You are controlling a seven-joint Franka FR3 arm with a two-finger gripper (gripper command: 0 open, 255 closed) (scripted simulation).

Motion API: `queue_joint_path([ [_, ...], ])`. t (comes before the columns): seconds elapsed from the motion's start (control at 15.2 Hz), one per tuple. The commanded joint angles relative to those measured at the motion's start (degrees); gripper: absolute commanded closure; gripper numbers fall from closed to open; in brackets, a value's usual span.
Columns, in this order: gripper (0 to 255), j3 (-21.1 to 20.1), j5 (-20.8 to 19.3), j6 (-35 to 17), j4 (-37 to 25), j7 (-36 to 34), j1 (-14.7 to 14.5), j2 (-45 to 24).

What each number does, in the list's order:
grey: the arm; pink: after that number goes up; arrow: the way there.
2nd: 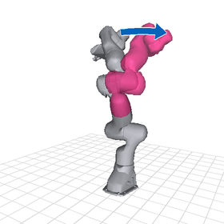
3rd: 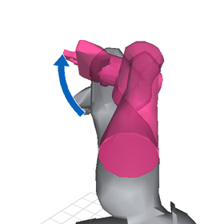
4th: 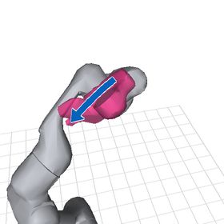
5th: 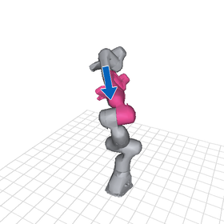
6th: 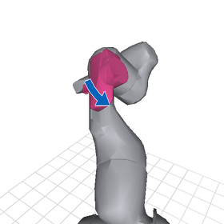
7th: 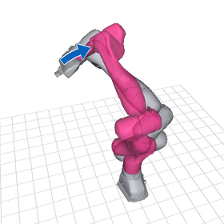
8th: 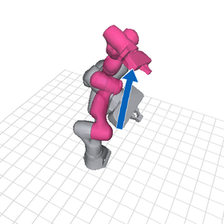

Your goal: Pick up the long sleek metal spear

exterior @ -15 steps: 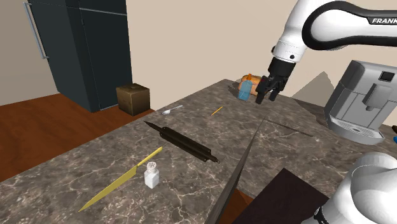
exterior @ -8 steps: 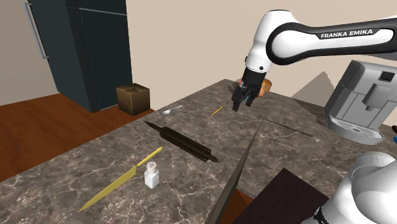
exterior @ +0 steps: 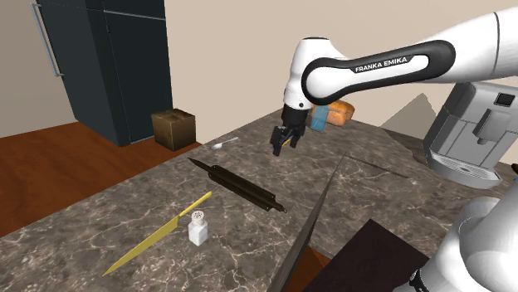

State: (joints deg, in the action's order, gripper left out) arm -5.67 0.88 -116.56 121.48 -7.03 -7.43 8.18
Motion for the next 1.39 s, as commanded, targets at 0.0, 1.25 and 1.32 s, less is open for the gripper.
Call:
queue_joint_path([
  [0.0, 0, -0.8, -0.6, -1.5, -2.2, -0.2, -0.6, -4.0],
  [1.25, 0, -3.5, -7.8, -7.1, -26.0, -1.9, -6.5, -36.0],
  [1.32, 0, -3.5, -7.9, -7.7, -25.7, -1.9, -6.5, -36.3],
])
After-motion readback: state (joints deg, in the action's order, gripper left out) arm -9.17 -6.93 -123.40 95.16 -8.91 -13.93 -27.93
